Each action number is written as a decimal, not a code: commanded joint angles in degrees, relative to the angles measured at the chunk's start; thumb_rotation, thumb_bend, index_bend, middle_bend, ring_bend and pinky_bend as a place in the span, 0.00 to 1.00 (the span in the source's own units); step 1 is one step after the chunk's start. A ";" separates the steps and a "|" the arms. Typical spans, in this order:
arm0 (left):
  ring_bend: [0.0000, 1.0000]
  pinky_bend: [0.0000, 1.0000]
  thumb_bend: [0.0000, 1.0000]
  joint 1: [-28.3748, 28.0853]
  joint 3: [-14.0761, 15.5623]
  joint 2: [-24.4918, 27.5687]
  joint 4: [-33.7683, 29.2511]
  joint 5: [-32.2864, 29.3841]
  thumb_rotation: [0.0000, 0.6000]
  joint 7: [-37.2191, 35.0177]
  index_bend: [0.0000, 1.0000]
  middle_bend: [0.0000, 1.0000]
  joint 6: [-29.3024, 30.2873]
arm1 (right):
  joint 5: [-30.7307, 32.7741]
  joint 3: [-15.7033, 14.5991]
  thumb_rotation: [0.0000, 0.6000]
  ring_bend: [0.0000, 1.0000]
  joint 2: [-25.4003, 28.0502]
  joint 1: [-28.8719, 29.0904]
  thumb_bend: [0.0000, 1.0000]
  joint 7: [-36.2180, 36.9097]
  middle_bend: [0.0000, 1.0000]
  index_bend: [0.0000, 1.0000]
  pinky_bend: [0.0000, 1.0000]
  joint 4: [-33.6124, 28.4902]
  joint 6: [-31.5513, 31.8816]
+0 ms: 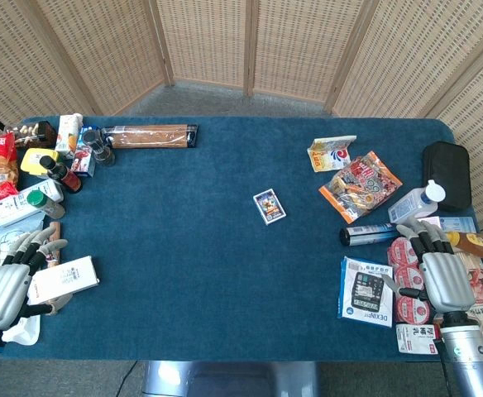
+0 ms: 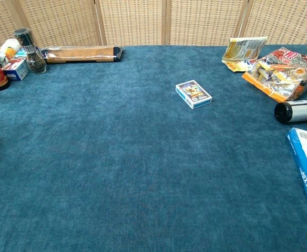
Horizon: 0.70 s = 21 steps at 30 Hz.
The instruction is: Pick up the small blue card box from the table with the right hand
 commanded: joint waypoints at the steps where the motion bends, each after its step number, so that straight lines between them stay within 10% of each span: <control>1: 0.00 0.00 0.22 -0.08 0.01 -0.12 0.06 -0.10 1.00 0.07 0.18 0.06 -0.16 | 0.21 -0.02 0.79 0.00 -0.11 -0.05 0.23 0.23 0.04 0.14 0.00 0.09 -0.10; 21: 0.00 0.00 0.22 -0.99 -0.72 0.37 0.90 0.05 1.00 -1.76 0.18 0.06 -0.66 | -1.60 2.73 0.80 0.00 -1.51 6.08 0.23 -3.63 0.04 0.04 0.00 -4.00 -5.24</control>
